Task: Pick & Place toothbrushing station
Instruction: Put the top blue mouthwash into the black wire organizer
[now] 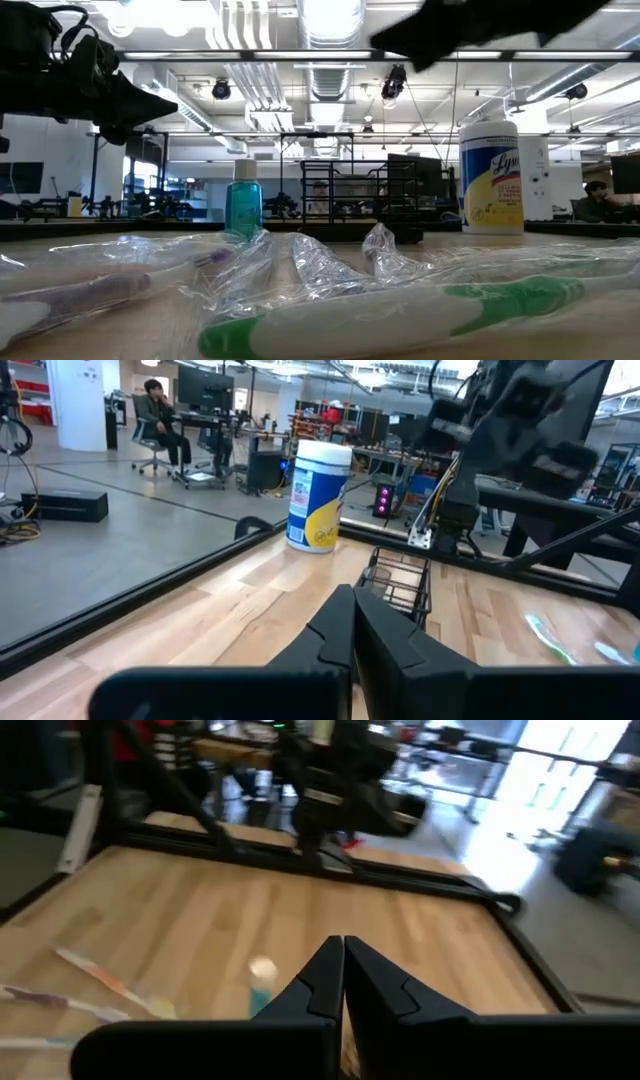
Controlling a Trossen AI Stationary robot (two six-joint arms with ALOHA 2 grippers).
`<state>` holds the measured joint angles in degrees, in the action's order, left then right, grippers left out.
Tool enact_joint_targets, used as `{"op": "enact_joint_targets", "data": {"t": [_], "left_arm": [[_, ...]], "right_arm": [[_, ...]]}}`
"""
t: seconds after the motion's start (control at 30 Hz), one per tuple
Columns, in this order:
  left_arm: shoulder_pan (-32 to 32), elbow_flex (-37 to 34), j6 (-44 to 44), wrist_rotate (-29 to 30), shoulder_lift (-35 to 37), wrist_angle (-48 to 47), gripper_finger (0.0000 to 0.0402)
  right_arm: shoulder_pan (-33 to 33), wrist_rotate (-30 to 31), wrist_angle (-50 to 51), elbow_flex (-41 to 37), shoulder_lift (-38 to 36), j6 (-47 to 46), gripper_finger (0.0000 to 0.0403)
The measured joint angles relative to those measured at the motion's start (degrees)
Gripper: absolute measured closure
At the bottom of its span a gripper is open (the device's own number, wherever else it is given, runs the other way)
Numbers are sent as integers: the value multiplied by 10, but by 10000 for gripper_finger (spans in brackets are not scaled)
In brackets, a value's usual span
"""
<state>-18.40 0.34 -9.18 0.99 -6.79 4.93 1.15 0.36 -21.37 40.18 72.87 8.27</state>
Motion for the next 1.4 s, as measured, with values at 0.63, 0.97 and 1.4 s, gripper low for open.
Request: {"op": "enact_joint_targets", "data": {"t": [0.63, 0.97, 1.4], "left_arm": [[0, 0, 4, 0, -1, -21, 394], [0, 0, 7, 0, -5, -25, 394], [0, 0, 7, 3, -11, -25, 394]], "right_arm": [[-26, -186, 215, 357, 372, 69, 206], [-39, -225, 246, 387, 413, 69, 197], [-39, -226, 233, 383, 434, 50, 197]]}}
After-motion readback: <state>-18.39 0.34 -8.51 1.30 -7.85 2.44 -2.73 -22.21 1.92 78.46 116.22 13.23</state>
